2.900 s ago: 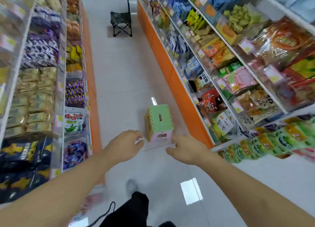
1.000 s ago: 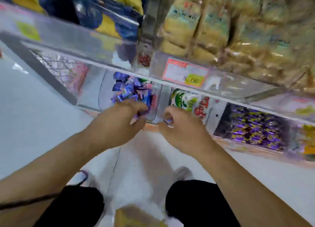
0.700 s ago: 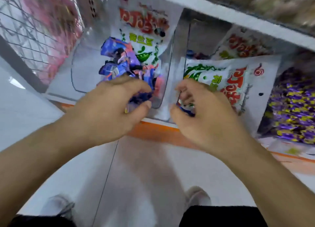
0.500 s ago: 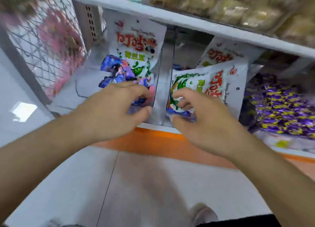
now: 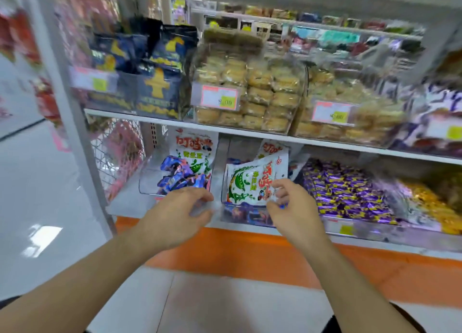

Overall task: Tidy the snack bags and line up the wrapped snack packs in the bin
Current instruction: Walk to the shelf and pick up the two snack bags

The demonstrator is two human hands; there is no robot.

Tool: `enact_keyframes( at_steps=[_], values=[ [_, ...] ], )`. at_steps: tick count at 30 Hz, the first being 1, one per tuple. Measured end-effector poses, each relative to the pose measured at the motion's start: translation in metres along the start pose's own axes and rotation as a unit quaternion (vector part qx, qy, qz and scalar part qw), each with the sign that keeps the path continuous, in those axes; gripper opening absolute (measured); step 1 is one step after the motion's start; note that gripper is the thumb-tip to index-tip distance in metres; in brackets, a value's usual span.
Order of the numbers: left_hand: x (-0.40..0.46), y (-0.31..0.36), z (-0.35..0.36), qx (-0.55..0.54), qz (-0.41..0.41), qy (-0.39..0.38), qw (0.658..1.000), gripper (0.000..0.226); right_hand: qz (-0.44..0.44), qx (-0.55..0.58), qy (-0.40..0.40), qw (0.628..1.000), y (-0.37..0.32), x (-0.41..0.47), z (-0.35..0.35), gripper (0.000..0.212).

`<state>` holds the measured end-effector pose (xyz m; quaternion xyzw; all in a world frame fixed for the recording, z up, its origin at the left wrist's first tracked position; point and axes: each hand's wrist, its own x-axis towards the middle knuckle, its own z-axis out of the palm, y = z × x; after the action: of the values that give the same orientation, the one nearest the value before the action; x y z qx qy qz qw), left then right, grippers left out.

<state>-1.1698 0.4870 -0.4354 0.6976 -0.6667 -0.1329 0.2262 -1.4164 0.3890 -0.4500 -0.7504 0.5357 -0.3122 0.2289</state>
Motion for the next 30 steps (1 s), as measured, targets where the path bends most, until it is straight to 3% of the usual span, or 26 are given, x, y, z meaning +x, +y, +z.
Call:
enact_keyframes(
  at_steps=[7,11,17,21,24,26,30],
  values=[
    [0.019,-0.01,0.004,-0.016,0.002,-0.009,1.0,0.037,0.078,-0.015,0.04,0.996,0.021,0.038,0.005,0.05],
    [0.048,-0.022,0.013,-0.033,0.003,-0.002,0.999,0.036,0.116,0.001,-0.035,0.993,0.028,0.07,0.019,0.032],
    [0.071,-0.027,0.023,-0.033,0.03,-0.012,0.999,0.034,0.099,0.051,-0.014,0.994,0.034,0.084,0.028,0.008],
    [0.073,-0.026,0.017,-0.041,0.038,-0.003,0.998,0.036,-0.005,-0.025,-0.001,1.0,0.017,0.071,0.007,0.026],
    [0.073,-0.024,0.013,-0.063,0.04,0.033,0.997,0.043,-0.088,-0.05,-0.01,0.995,0.003,0.053,-0.013,0.017],
    [0.071,-0.022,0.009,-0.089,0.041,0.056,0.994,0.054,-0.124,-0.044,-0.002,0.991,-0.009,0.041,-0.026,0.019],
    [0.061,-0.018,0.0,-0.151,0.051,0.062,0.985,0.087,-0.152,-0.008,-0.035,0.988,-0.029,0.028,-0.053,0.048]
  ],
)
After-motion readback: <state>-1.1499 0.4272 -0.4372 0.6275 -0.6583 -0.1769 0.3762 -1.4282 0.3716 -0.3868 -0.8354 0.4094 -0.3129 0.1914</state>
